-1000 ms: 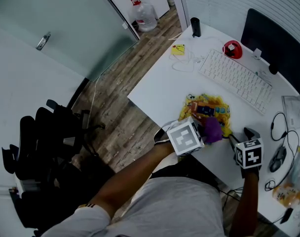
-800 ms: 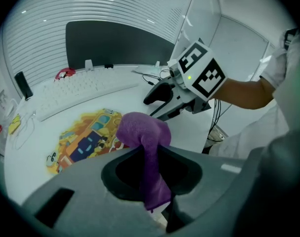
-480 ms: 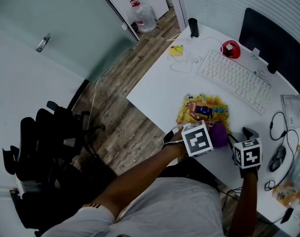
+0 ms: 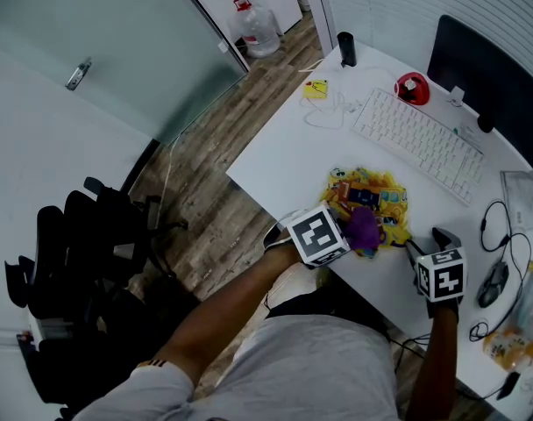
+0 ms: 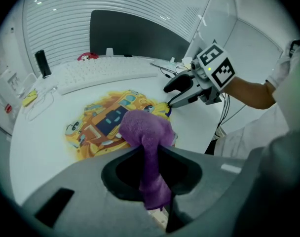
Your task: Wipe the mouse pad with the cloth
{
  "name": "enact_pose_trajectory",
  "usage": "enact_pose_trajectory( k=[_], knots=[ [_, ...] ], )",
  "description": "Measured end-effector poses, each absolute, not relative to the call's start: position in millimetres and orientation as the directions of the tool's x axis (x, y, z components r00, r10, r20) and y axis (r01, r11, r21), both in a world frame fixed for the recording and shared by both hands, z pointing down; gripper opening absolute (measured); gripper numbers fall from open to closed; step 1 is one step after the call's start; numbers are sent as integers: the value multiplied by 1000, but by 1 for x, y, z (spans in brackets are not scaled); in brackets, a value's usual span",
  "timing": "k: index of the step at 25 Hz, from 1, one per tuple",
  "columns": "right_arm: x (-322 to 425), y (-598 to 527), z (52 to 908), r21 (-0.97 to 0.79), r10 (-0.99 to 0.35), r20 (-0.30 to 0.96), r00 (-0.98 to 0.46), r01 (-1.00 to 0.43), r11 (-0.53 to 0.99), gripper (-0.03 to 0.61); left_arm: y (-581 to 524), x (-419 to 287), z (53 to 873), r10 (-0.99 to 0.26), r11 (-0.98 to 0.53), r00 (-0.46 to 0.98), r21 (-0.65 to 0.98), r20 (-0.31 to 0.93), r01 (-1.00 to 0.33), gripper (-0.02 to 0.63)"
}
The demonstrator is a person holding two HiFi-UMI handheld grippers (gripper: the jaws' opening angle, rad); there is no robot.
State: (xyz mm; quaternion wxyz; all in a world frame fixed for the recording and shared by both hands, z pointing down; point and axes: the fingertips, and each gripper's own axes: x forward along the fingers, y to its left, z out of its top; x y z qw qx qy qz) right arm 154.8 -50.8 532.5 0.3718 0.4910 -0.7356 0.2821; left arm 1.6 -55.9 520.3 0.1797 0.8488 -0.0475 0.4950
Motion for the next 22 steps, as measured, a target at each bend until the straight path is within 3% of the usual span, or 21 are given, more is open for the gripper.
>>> enact_pose_trajectory(
  k=[22],
  knots=[
    [155,-51,532,-50,-508,826,-243,-930,364,250,-116,-111,524,-50,-819,474,235,879,-523,82]
  ],
)
